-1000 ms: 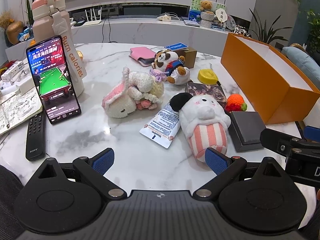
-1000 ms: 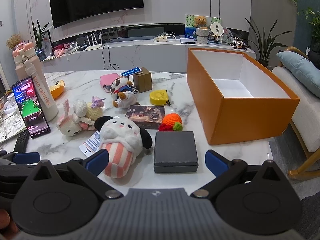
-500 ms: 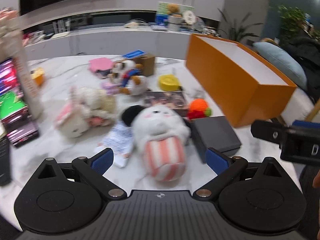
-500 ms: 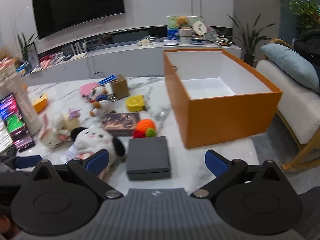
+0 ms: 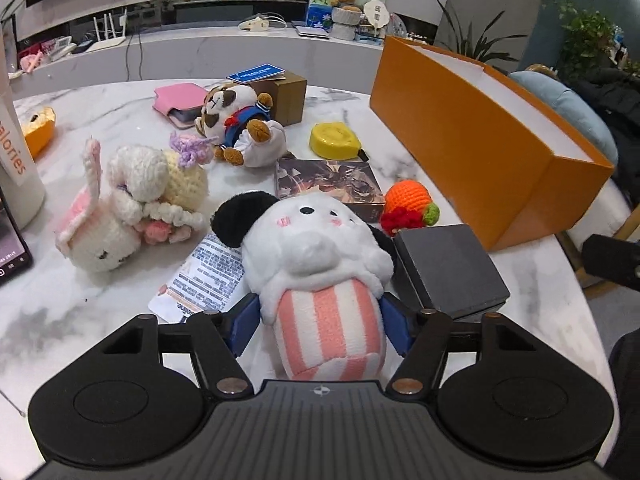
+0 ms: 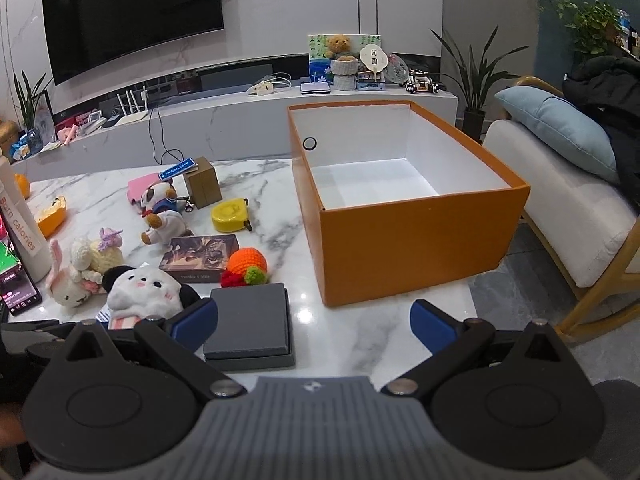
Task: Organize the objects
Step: 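Grasp the striped panda plush with the left tool while the right tool grasps the grey box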
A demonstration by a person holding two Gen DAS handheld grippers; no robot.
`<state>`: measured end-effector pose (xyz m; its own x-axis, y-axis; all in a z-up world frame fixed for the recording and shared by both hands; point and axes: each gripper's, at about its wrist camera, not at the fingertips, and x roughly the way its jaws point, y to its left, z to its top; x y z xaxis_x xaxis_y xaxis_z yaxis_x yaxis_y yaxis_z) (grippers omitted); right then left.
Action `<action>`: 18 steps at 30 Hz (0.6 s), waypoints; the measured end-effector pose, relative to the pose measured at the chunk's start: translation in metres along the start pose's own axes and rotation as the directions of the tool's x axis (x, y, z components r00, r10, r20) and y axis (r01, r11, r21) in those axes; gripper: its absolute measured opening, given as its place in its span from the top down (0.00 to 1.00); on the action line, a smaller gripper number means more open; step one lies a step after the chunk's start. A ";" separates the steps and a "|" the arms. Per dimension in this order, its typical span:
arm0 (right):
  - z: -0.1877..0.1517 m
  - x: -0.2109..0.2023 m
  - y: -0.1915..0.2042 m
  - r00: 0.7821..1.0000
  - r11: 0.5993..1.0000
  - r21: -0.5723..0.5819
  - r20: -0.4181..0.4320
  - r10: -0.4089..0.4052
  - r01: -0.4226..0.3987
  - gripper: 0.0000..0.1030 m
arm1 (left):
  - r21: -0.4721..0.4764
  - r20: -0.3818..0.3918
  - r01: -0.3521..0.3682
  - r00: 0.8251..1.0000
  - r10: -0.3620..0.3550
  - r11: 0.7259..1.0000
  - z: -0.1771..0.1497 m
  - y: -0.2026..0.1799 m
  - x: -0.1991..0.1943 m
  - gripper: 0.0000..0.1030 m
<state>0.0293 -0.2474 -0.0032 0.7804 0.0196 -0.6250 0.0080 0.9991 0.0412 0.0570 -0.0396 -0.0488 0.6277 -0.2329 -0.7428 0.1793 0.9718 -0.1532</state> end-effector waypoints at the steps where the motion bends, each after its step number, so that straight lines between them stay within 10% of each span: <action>1: -0.001 0.002 0.001 1.000 1.000 -0.004 -0.004 0.001 -0.001 0.01 | 0.005 0.002 0.000 1.000 0.000 1.000 -0.001 0.000 -0.001 0.28; 18: -0.019 0.058 0.047 0.995 0.982 -0.167 -0.049 0.083 -0.090 0.01 | -0.039 -0.022 0.009 1.000 -0.010 0.999 -0.018 0.031 -0.024 0.30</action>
<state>0.0633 -0.1983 -0.0521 0.7466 0.1042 -0.6571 -0.1667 0.9855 -0.0331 0.0336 -0.0031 -0.0473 0.6090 -0.2414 -0.7555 0.1552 0.9704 -0.1850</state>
